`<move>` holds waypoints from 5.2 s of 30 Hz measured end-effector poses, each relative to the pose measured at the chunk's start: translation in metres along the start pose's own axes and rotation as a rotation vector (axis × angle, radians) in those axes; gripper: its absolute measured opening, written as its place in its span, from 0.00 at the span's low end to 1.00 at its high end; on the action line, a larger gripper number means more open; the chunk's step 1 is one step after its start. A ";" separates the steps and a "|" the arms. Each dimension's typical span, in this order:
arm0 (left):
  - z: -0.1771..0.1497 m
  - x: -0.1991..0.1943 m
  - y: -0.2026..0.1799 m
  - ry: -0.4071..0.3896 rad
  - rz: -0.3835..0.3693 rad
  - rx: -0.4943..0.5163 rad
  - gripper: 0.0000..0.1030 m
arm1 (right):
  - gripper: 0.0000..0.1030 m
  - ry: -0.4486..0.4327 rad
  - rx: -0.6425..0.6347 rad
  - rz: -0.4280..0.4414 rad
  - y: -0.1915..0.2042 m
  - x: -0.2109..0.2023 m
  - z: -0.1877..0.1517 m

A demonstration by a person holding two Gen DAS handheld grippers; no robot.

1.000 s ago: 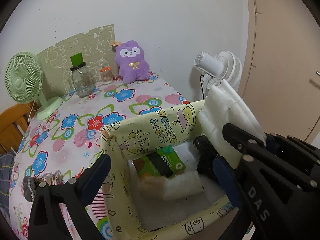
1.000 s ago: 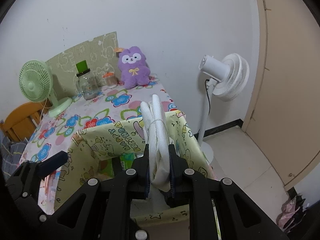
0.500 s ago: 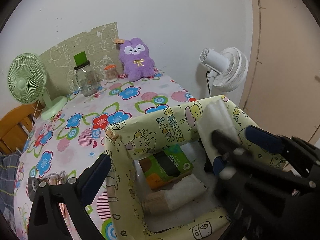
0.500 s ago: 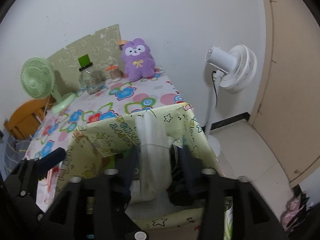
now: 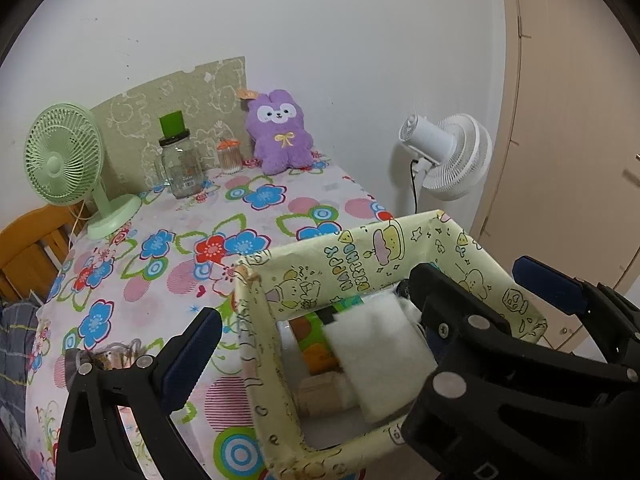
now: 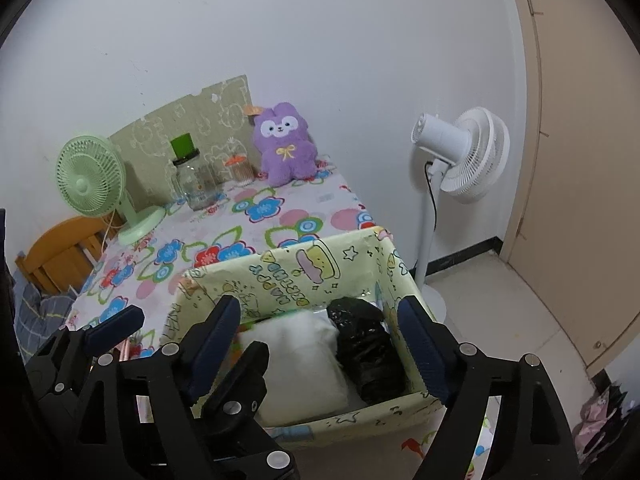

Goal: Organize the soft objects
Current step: 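Lower into the box and open both grippers, releasing the cloth and the roll, then move both grippers back from the box toward the items on the table, then lower the left gripper onto the grey knit pouch and close it, then close the right gripper on the clear plastic tube while the left holds the grey pouch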

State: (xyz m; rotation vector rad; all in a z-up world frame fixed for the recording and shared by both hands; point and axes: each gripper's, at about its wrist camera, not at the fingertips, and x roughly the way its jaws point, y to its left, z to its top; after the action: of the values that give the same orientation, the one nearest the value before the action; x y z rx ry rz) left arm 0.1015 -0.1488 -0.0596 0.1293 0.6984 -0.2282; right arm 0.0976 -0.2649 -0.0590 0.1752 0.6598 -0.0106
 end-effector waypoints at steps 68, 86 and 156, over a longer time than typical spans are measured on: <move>-0.061 -0.064 0.163 -0.108 0.208 -0.173 1.00 | 0.96 -0.053 -0.166 0.080 0.174 -0.020 -0.043; -0.080 -0.020 0.209 -0.008 0.248 -0.239 1.00 | 0.96 0.044 -0.224 0.108 0.212 0.034 -0.060; -0.145 -0.006 0.194 0.099 0.327 -0.273 0.58 | 0.69 0.286 -0.244 0.158 0.207 0.081 -0.119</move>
State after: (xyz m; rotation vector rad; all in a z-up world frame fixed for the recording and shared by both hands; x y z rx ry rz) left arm 0.0554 0.0681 -0.1575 -0.0073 0.7883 0.1881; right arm 0.1032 -0.0372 -0.1678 -0.0083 0.9234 0.2503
